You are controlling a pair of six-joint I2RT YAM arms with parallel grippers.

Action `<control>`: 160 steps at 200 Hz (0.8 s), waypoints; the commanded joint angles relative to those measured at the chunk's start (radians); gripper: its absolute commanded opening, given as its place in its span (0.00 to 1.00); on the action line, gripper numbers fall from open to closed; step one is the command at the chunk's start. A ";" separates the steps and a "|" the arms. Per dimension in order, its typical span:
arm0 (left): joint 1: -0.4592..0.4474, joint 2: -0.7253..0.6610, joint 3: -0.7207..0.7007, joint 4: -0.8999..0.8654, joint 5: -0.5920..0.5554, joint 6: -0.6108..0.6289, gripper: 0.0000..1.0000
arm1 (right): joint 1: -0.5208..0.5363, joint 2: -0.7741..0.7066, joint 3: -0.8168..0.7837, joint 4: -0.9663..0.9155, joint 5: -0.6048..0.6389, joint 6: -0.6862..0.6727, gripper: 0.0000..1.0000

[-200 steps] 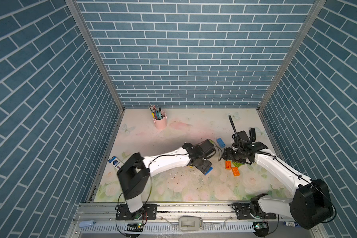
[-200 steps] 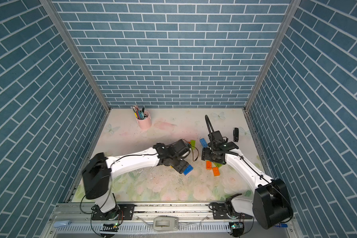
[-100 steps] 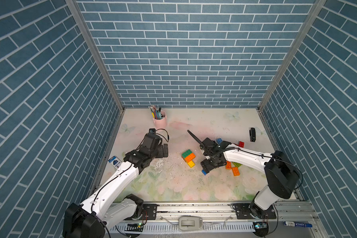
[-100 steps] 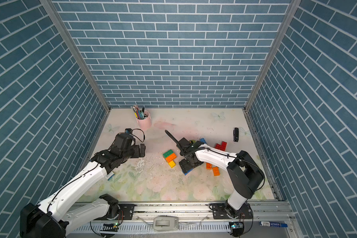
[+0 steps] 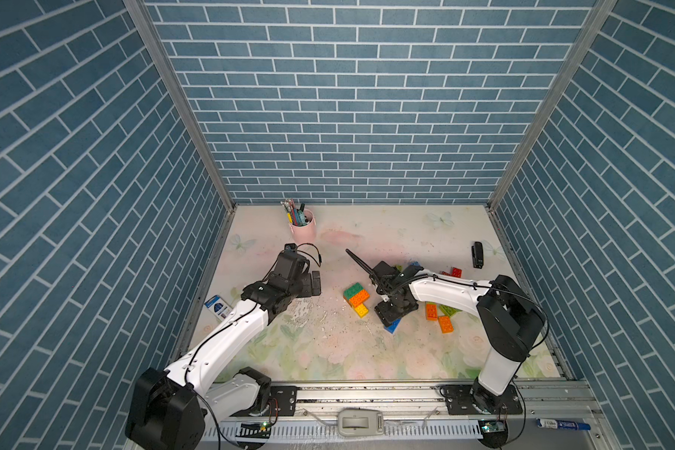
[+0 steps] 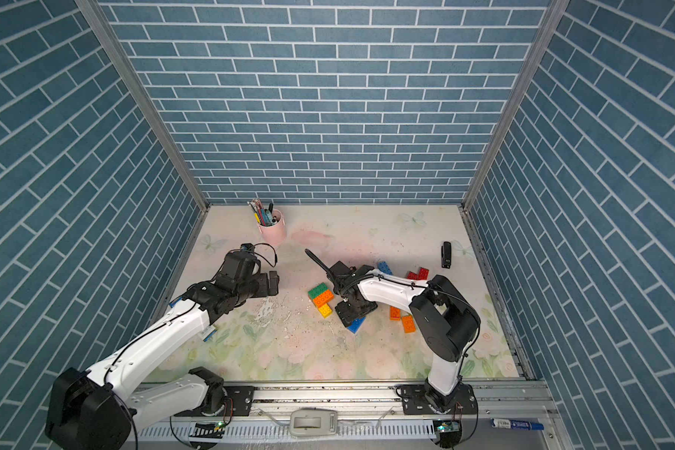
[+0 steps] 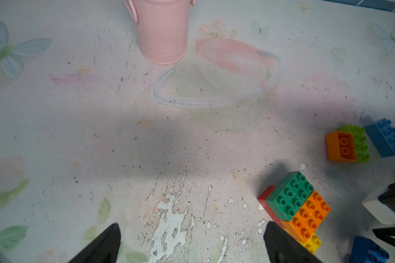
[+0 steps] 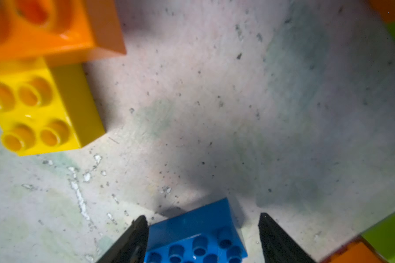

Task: Assemble a rectangle with lego
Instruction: Pick up the lego brick from the center of the board.

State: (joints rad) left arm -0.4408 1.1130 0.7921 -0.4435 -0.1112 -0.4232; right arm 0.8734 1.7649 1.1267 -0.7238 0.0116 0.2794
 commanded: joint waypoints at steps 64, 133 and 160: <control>0.007 0.014 -0.019 0.040 0.048 -0.031 0.99 | 0.012 -0.036 0.008 -0.061 -0.060 -0.100 0.86; 0.008 -0.001 -0.036 0.042 0.055 -0.028 0.99 | 0.037 0.010 0.019 -0.081 -0.059 -0.116 0.79; 0.007 0.002 -0.036 0.045 0.057 -0.027 0.99 | 0.041 0.014 0.018 -0.090 -0.046 -0.111 0.72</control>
State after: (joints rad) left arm -0.4397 1.1210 0.7658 -0.4053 -0.0578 -0.4496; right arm 0.9066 1.7626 1.1267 -0.7738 -0.0410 0.1886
